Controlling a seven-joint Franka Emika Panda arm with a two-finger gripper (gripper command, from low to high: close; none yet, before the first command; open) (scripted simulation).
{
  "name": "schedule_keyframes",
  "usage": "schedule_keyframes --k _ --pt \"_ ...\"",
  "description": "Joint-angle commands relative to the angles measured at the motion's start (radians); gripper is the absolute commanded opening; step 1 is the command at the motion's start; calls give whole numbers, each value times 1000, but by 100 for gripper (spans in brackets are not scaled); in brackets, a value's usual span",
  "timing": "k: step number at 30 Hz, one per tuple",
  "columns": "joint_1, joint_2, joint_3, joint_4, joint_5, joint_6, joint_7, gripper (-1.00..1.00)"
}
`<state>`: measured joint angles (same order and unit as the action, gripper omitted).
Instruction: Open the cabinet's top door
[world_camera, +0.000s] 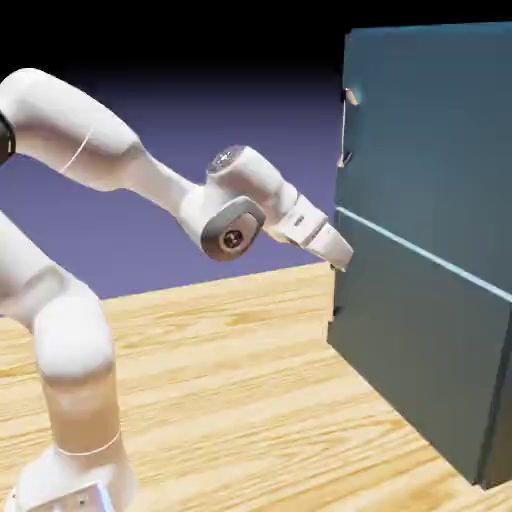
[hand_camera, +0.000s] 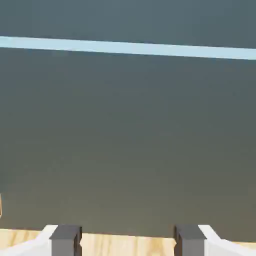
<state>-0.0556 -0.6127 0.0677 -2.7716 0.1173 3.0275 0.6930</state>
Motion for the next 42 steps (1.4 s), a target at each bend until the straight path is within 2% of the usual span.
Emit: schedule_keyframes --k 1,42 --pt "-25 -16 25 14 44 -4 -18 0" --pt "-1052 -665 1054 598 1827 -148 -747 0"
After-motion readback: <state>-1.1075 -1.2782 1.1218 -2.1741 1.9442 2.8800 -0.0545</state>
